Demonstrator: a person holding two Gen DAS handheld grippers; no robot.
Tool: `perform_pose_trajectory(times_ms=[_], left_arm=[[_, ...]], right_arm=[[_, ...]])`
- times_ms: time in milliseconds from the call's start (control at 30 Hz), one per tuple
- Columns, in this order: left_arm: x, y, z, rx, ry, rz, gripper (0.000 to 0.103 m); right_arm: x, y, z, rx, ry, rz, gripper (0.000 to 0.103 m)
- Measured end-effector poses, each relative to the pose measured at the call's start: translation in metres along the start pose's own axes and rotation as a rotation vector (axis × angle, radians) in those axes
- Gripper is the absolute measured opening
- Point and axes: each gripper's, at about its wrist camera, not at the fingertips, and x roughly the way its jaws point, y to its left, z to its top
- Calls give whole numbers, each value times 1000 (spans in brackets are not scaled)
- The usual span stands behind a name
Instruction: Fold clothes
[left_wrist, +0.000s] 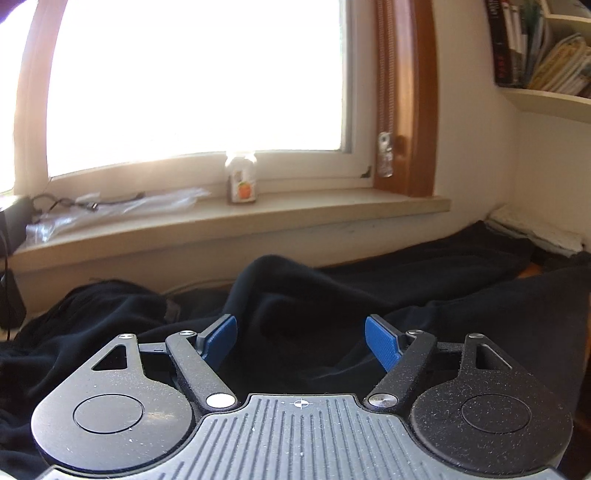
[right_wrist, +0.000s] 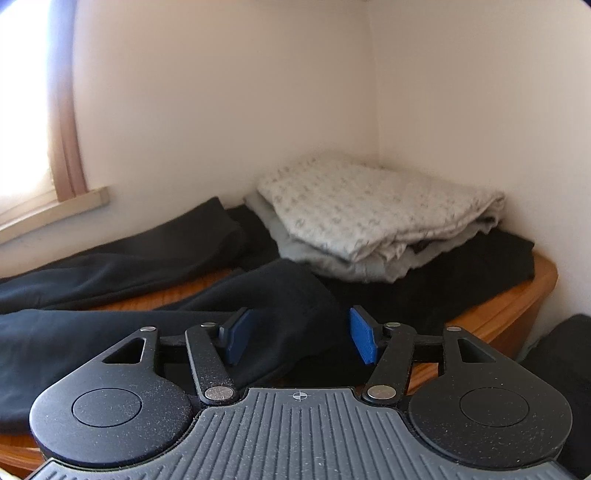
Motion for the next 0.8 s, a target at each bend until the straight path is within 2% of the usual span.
perform_pose_trajectory(times_ms=[33, 100, 133, 167, 233, 367, 400, 433, 500, 533, 567, 600, 700, 800], left_arm=[[0, -3, 1, 3, -1, -13, 80], [2, -11, 2, 10, 1, -37, 80], [5, -15, 2, 13, 5, -46, 80], [10, -19, 2, 17, 11, -55, 80], [19, -28, 2, 25, 23, -72, 80], [35, -48, 3, 48, 44, -104, 80], [37, -53, 3, 52, 47, -117, 80], [40, -59, 3, 57, 49, -130, 80], [46, -71, 5, 75, 55, -155, 80], [50, -78, 6, 86, 59, -167, 80], [53, -85, 7, 96, 62, -179, 80], [57, -91, 8, 109, 67, -190, 80], [72, -110, 8, 158, 86, -215, 80], [89, -120, 4, 169, 115, -228, 80]], right_arm=[[1, -1, 0, 9, 7, 9, 58], [3, -3, 0, 26, 20, 28, 46], [4, -4, -1, 35, 26, 37, 31], [4, -5, 0, 43, 33, 57, 24], [-7, -9, 5, 66, 11, 85, 20], [-59, -23, 23, 134, -89, 169, 19], [-69, -27, 26, 147, -90, 173, 20], [-70, -29, 26, 143, -48, 172, 21], [-62, -32, 22, 117, 85, 172, 30], [-57, -33, 19, 96, 128, 151, 32], [-54, -35, 16, 83, 144, 108, 38], [-53, -39, 14, 89, 142, 77, 39], [-55, -46, 21, 141, 55, 68, 41], [-35, -32, 33, 88, 44, 64, 41]])
